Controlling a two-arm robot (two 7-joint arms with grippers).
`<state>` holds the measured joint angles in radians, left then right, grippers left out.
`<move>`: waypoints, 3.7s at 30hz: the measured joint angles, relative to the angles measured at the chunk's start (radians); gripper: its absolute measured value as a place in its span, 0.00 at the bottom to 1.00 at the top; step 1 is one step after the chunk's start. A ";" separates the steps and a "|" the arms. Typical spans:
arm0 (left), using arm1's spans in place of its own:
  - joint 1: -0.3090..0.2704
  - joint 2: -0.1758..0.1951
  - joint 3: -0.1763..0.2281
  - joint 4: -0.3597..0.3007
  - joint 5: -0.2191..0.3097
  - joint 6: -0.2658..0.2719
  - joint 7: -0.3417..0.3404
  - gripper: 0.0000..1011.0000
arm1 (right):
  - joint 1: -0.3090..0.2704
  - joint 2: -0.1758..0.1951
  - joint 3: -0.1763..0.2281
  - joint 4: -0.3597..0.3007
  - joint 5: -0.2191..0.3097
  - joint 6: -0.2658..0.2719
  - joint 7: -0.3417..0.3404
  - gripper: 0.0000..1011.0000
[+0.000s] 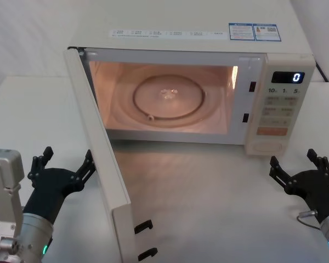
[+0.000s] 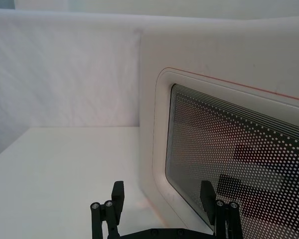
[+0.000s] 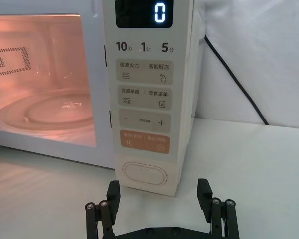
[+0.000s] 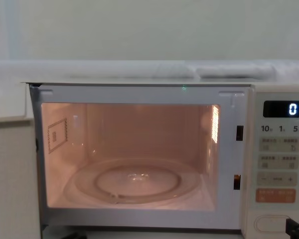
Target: Press the button to open the microwave door with one hand; close the microwave door with the other hand.
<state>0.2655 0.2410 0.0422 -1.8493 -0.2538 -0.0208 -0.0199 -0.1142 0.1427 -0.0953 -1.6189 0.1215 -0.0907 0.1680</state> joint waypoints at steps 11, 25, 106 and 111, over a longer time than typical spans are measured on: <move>0.000 0.000 0.000 0.000 0.000 0.000 0.000 0.99 | 0.000 0.000 0.000 0.000 0.000 0.000 0.000 0.99; 0.000 0.000 0.000 0.000 0.000 0.000 0.000 0.99 | 0.000 0.000 0.000 0.000 0.000 0.000 0.000 0.99; 0.042 -0.001 -0.072 -0.080 -0.051 0.011 -0.092 0.00 | 0.000 0.000 0.000 0.000 0.000 0.000 0.000 0.99; 0.063 0.016 -0.106 -0.112 -0.108 0.035 -0.148 0.00 | 0.000 0.000 0.000 0.000 0.000 0.000 0.000 0.99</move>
<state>0.3290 0.2572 -0.0636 -1.9615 -0.3618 0.0143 -0.1675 -0.1143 0.1427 -0.0954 -1.6188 0.1215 -0.0907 0.1681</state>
